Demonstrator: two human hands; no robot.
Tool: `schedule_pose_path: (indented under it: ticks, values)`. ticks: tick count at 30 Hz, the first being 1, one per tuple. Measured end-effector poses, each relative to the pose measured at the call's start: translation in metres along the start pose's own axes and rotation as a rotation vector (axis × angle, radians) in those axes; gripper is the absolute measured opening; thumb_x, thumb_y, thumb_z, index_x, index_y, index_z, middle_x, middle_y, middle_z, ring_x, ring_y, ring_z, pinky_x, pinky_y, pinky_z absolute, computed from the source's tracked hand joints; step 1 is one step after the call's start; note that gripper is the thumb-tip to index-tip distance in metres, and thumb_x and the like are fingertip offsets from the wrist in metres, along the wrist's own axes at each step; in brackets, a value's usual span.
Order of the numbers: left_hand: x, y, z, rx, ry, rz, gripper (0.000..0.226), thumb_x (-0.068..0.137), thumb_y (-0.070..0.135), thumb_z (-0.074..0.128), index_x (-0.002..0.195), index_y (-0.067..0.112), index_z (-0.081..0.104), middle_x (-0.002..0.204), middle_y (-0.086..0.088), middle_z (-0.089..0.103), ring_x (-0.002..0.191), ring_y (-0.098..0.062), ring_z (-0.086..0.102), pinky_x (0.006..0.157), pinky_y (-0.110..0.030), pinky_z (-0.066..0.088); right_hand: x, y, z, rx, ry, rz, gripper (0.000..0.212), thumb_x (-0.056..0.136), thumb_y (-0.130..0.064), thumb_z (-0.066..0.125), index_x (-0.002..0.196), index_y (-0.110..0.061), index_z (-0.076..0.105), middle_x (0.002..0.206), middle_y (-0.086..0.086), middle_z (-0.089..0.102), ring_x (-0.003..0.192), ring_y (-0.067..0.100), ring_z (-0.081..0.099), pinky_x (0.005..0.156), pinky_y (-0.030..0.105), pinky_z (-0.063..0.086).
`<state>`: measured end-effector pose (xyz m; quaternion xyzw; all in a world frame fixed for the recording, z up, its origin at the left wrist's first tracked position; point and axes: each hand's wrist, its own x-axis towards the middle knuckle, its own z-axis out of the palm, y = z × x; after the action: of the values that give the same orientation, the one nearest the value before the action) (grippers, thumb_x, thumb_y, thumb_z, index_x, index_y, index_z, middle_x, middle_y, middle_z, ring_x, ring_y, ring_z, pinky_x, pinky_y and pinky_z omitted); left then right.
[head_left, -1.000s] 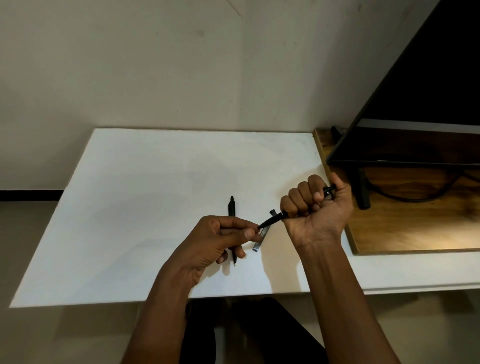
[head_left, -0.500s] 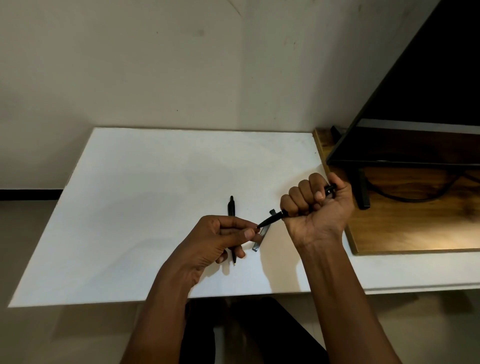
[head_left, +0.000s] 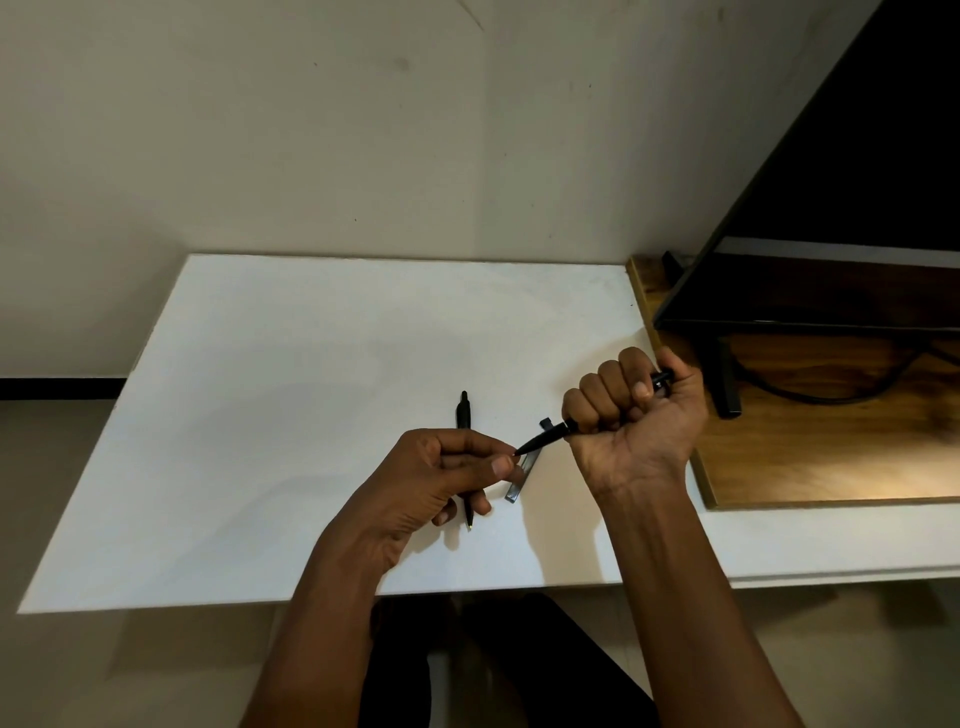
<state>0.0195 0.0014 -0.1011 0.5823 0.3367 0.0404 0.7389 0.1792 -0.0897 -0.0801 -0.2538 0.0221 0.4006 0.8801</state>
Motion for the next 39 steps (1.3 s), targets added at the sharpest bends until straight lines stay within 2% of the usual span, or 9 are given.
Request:
schedule_pose_path:
  ticks: [6, 11, 15, 19, 23, 26, 32, 37, 39]
  values:
    - [-0.0009, -0.0005, 0.0000, -0.005, -0.007, 0.006, 0.019, 0.082, 0.023, 0.074, 0.098, 0.012, 0.077, 0.095, -0.005, 0.080, 0.054, -0.007, 0.059, 0.043, -0.019, 0.032, -0.0012, -0.0013, 0.0005, 0.010, 0.007, -0.005, 0.042, 0.085, -0.030, 0.038, 0.046, -0.017, 0.036, 0.038, -0.005, 0.024, 0.041, 0.011, 0.007, 0.043, 0.020, 0.009]
    - [-0.0016, 0.0010, 0.0014, 0.014, -0.010, 0.009, 0.039, 0.070, 0.039, 0.074, 0.099, 0.013, 0.076, 0.095, -0.003, 0.080, 0.055, -0.007, 0.060, 0.045, -0.020, 0.032, -0.0003, -0.0013, -0.0032, 0.003, 0.011, 0.013, 0.052, 0.096, -0.042, 0.035, 0.051, -0.015, 0.037, 0.041, -0.005, 0.025, 0.041, 0.009, 0.010, 0.042, 0.022, 0.012]
    - [-0.0008, 0.0001, 0.0013, 0.023, 0.023, -0.007, 0.021, 0.083, 0.028, 0.073, 0.096, 0.013, 0.077, 0.093, -0.003, 0.080, 0.054, -0.008, 0.060, 0.046, -0.021, 0.032, -0.0009, -0.0004, -0.0032, -0.041, -0.037, 0.030, 0.054, 0.097, -0.052, 0.035, 0.062, -0.011, 0.042, 0.050, -0.002, 0.028, 0.044, 0.011, 0.018, 0.045, 0.025, 0.017]
    - [-0.0007, 0.0007, 0.0018, 0.022, 0.050, -0.010, 0.012, 0.088, 0.023, 0.071, 0.092, 0.013, 0.077, 0.091, -0.003, 0.080, 0.053, -0.009, 0.059, 0.046, -0.020, 0.032, -0.0025, 0.0041, -0.0005, -0.078, -0.087, 0.092, 0.051, 0.099, -0.052, 0.038, 0.072, -0.010, 0.051, 0.059, 0.000, 0.034, 0.049, 0.012, 0.030, 0.051, 0.027, 0.027]
    - [-0.0003, 0.0008, 0.0014, 0.040, 0.077, -0.019, 0.011, 0.089, 0.021, 0.069, 0.091, 0.014, 0.077, 0.089, -0.002, 0.080, 0.052, -0.008, 0.058, 0.044, -0.017, 0.033, -0.0035, 0.0065, 0.0008, -0.072, -0.097, 0.172, 0.057, 0.095, -0.062, 0.040, 0.066, -0.013, 0.042, 0.058, -0.002, 0.022, 0.051, 0.011, 0.016, 0.052, 0.027, 0.019]
    - [0.0003, 0.0003, 0.0022, 0.047, 0.070, -0.032, 0.011, 0.089, 0.022, 0.070, 0.091, 0.014, 0.077, 0.089, -0.002, 0.080, 0.052, -0.008, 0.058, 0.043, -0.017, 0.033, -0.0048, 0.0054, 0.0010, -0.066, -0.046, 0.163, 0.058, 0.094, -0.061, 0.041, 0.058, -0.017, 0.031, 0.054, -0.003, 0.014, 0.048, 0.012, 0.010, 0.048, 0.027, 0.014]
    - [0.0014, -0.0006, 0.0019, 0.039, 0.041, -0.032, 0.013, 0.089, 0.022, 0.070, 0.095, 0.013, 0.077, 0.091, -0.002, 0.080, 0.053, -0.007, 0.059, 0.045, -0.020, 0.031, -0.0031, 0.0008, -0.0018, 0.006, 0.010, 0.084, 0.053, 0.092, -0.044, 0.035, 0.046, -0.018, 0.030, 0.039, -0.005, 0.019, 0.044, 0.012, 0.005, 0.044, 0.024, 0.011]
    - [0.0009, -0.0012, 0.0010, 0.028, 0.030, -0.017, 0.012, 0.088, 0.020, 0.071, 0.096, 0.014, 0.078, 0.095, -0.009, 0.079, 0.054, -0.007, 0.059, 0.046, -0.021, 0.030, -0.0027, 0.0012, -0.0010, -0.016, 0.002, 0.059, 0.057, 0.093, -0.051, 0.034, 0.046, -0.018, 0.030, 0.047, -0.005, 0.010, 0.043, 0.011, 0.005, 0.045, 0.024, 0.010]
    - [0.0010, -0.0012, 0.0010, 0.026, 0.025, -0.012, 0.012, 0.087, 0.018, 0.072, 0.096, 0.015, 0.078, 0.096, -0.011, 0.079, 0.053, -0.007, 0.059, 0.046, -0.020, 0.030, -0.0026, 0.0008, -0.0005, -0.024, 0.008, 0.055, 0.055, 0.093, -0.048, 0.033, 0.046, -0.018, 0.030, 0.046, -0.005, 0.010, 0.043, 0.012, 0.005, 0.045, 0.023, 0.010]
